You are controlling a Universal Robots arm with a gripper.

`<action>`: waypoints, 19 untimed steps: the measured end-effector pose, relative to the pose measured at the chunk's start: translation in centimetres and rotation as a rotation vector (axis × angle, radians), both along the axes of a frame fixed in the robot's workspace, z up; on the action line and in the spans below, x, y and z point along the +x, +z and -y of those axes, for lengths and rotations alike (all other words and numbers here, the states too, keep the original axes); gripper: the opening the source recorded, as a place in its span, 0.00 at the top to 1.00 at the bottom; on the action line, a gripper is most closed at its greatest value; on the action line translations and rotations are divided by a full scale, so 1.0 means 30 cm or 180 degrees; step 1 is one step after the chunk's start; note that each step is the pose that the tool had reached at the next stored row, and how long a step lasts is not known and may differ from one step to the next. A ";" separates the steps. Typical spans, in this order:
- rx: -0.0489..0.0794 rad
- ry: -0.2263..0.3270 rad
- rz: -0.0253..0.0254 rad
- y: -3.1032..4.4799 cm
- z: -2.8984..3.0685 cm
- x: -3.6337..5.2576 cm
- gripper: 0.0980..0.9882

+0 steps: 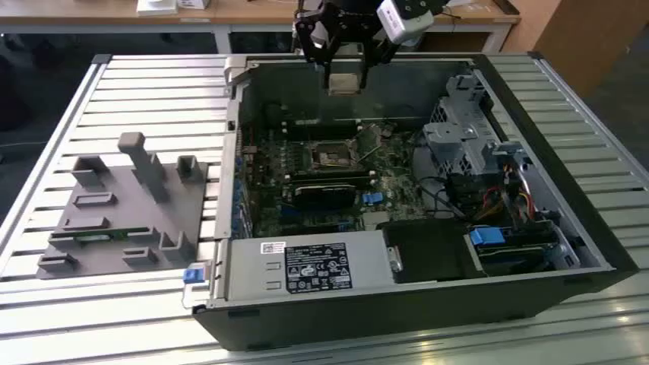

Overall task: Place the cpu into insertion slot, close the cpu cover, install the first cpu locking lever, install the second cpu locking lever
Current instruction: 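Place the cpu into insertion slot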

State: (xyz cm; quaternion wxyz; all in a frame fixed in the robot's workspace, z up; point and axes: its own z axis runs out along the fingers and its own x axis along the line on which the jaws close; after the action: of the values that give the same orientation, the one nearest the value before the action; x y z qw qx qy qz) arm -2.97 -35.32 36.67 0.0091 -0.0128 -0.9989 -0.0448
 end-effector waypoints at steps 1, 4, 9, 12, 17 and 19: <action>0.0000 0.0000 0.0000 0.000 0.000 0.000 0.50; 0.0000 -0.0002 0.0000 0.000 0.000 0.000 0.50; 0.0000 -0.0057 0.0000 0.000 0.000 0.000 0.50; 0.0000 -0.0108 0.0000 0.000 0.000 0.000 0.50; 0.0000 -0.0181 0.0000 0.000 0.000 0.000 0.50; 0.0000 -0.0213 0.0000 -0.001 0.000 0.000 0.50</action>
State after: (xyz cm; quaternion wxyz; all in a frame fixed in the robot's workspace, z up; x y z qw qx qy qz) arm -2.97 -35.32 36.65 0.0076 -0.0462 -0.9979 -0.0451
